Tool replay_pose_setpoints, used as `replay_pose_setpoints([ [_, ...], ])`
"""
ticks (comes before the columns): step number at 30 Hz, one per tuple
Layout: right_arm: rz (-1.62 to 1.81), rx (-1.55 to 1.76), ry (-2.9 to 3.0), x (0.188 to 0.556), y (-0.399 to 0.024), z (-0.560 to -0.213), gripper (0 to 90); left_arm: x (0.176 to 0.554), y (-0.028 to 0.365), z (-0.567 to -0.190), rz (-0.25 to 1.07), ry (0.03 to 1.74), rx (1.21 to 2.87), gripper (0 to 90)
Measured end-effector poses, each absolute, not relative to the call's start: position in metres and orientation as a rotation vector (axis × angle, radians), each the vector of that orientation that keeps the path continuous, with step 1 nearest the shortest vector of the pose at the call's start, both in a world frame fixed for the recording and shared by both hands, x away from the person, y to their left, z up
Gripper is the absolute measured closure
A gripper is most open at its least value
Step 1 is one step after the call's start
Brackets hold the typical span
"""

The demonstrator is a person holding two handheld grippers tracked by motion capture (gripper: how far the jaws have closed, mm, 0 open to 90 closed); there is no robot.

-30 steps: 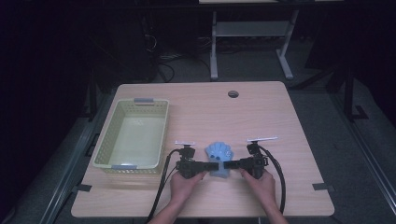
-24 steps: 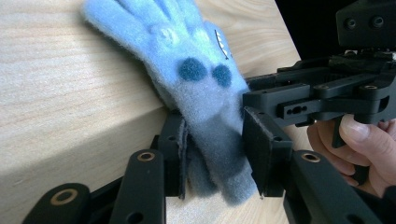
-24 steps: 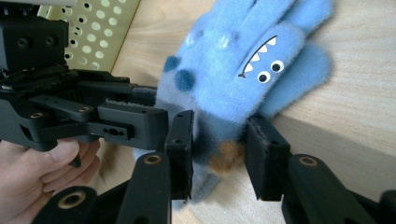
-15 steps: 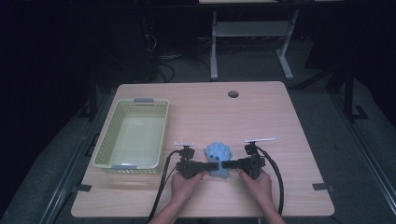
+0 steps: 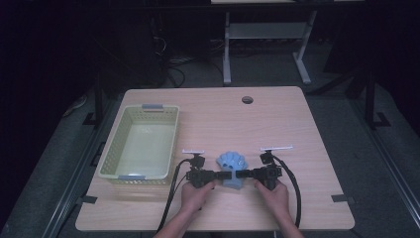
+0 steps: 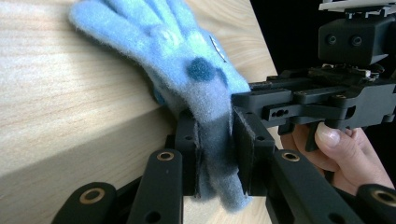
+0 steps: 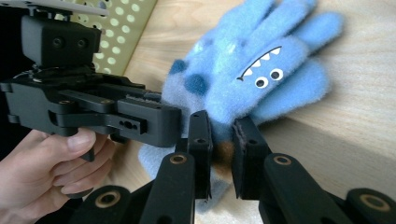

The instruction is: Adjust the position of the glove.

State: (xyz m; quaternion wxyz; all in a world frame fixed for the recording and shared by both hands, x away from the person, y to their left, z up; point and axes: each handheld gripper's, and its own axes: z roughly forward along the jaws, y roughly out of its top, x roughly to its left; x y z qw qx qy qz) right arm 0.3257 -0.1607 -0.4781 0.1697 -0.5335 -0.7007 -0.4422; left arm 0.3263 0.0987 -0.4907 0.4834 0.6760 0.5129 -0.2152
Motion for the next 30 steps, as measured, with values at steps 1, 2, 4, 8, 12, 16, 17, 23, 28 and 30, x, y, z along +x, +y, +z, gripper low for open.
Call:
replay_pose_setpoints([
  [1, -1.257, -1.516, -1.991, 0.326, -0.161, -0.478, 79.7, 0.326, 0.099, -0.490, -0.523, 1.242, 1.647, 72.6],
  [2, -1.258, -1.513, -1.992, 0.326, -0.161, -0.477, 79.7, 0.326, 0.099, -0.489, -0.517, 1.242, 1.646, 72.6],
  [4, -1.272, -1.510, -1.990, 0.325, -0.161, -0.476, 79.9, 0.326, 0.100, -0.486, -0.517, 1.234, 1.640, 72.5],
  [8, -1.298, -1.498, -1.978, 0.323, -0.161, -0.471, 80.0, 0.325, 0.102, -0.480, -0.514, 1.214, 1.639, 72.5],
  [12, -1.330, -1.484, -1.974, 0.320, -0.160, -0.464, 80.1, 0.323, 0.104, -0.470, -0.498, 1.193, 1.648, 72.4],
  [16, -1.374, -1.462, -1.970, 0.317, -0.159, -0.453, 80.2, 0.321, 0.107, -0.457, -0.486, 1.158, 1.645, 72.4],
  [17, -1.401, -1.453, -1.958, 0.316, -0.159, -0.448, 80.2, 0.322, 0.109, -0.450, -0.482, 1.145, 1.646, 72.3],
  [23, -1.443, -1.429, -1.956, 0.314, -0.157, -0.433, 80.2, 0.322, 0.112, -0.433, -0.458, 1.120, 1.657, 72.3],
  [28, -1.466, -1.403, -1.961, 0.316, -0.151, -0.420, 80.2, 0.324, 0.121, -0.421, -0.458, 1.106, 1.647, 72.3],
  [30, -1.469, -1.403, -1.956, 0.316, -0.150, -0.417, 80.3, 0.325, 0.123, -0.419, -0.460, 1.105, 1.644, 72.3],
])
